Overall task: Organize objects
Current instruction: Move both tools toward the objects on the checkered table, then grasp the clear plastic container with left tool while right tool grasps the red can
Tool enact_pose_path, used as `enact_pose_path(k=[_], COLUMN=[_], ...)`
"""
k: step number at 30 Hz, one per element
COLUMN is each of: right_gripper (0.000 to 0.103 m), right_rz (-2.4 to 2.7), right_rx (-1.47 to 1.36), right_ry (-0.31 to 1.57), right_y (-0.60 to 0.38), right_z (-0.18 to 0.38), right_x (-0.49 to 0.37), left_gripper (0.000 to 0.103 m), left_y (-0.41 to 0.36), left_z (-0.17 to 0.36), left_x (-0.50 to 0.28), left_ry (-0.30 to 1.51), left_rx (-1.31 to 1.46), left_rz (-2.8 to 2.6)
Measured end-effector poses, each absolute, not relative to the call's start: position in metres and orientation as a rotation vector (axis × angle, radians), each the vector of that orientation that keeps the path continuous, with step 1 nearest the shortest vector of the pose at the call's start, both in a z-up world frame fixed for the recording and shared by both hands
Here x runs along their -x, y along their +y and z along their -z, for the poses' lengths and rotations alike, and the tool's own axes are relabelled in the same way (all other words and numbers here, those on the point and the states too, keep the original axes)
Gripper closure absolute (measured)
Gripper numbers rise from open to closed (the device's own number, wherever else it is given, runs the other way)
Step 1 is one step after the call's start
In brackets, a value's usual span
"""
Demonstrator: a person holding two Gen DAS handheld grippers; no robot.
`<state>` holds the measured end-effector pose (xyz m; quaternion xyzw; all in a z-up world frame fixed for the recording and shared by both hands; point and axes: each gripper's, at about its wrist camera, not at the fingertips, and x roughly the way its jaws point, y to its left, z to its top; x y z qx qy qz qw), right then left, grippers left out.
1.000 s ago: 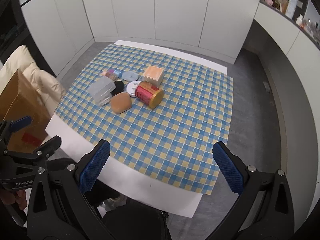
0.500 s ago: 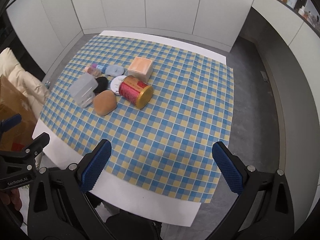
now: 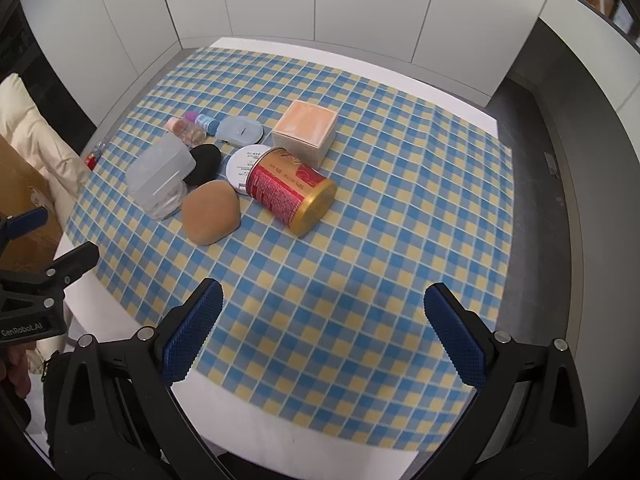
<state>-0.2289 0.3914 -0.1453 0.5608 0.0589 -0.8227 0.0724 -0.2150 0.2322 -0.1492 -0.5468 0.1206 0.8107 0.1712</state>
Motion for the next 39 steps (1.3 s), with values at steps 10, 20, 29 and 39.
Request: enact_pose_path(k=[10, 20, 29, 39], right_gripper=[0.0, 0.0, 0.0, 0.035], right_rz=[2.426, 2.378, 2.358, 2.24], right_rx=[-1.724, -1.738, -1.712, -1.823], right_ry=[0.248, 0.325, 0.391, 0.399], right_y=[0.375, 0.367, 0.357, 0.348], right_z=[0.188, 0.216, 0.214, 0.23], right_x=[0.274, 0.302, 0.326, 0.342], left_gripper=[0.001, 0.001, 0.001, 0.001], left_y=[0.239, 0.25, 0.265, 0.269], left_z=[0.181, 0.202, 0.212, 0.227], left_x=[0.245, 0.272, 0.291, 0.312], left_ry=[0.327, 0.371, 0.385, 0.305], left_rx=[1.6, 1.603, 1.615, 1.686], left_rz=[-2.232, -2.218, -2.205, -2.153])
